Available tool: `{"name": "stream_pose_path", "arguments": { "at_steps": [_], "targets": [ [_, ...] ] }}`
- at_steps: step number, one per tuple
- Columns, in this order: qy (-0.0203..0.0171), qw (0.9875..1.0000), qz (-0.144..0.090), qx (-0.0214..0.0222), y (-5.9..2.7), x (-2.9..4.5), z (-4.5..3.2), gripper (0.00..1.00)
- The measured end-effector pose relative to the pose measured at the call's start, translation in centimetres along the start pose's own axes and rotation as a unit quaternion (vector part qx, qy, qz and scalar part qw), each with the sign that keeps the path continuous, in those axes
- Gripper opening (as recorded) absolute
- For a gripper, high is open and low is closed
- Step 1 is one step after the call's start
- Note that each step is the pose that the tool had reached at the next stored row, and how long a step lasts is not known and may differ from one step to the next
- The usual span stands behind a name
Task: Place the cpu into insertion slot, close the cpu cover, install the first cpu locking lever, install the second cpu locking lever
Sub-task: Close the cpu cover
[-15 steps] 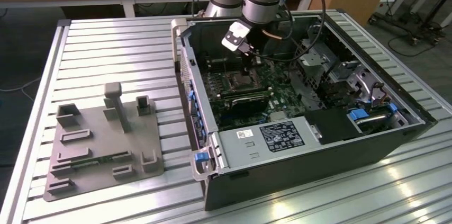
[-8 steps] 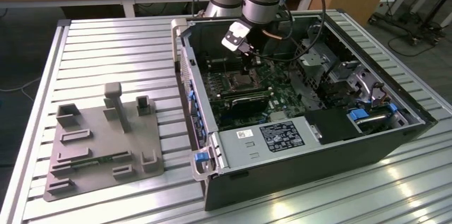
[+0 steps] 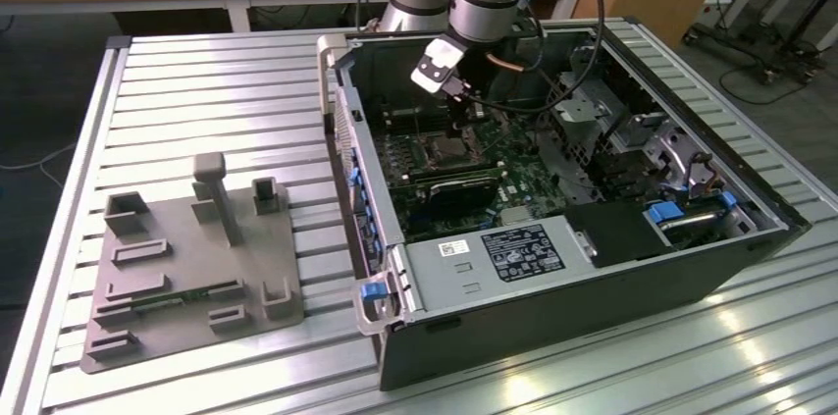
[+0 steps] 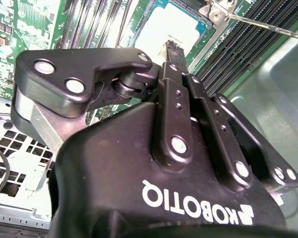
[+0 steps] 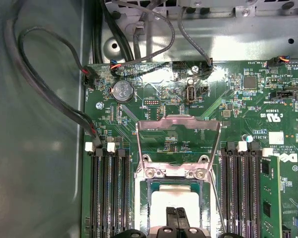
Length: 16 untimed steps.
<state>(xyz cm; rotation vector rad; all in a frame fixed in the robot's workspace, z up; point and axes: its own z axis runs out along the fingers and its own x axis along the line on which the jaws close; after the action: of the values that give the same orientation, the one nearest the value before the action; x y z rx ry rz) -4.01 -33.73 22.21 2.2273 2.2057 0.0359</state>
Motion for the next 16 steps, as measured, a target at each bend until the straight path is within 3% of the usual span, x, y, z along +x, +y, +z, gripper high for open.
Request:
{"name": "stream_pose_path", "arguments": {
  "at_steps": [6, 16],
  "targets": [
    [-0.0001, 1.0000, 0.000, 0.0000, 0.01, 0.00, -0.30, 0.10],
    [0.0000, 1.0000, 0.000, 0.0000, 0.03, 0.02, -1.78, 0.10]
  ]
}}
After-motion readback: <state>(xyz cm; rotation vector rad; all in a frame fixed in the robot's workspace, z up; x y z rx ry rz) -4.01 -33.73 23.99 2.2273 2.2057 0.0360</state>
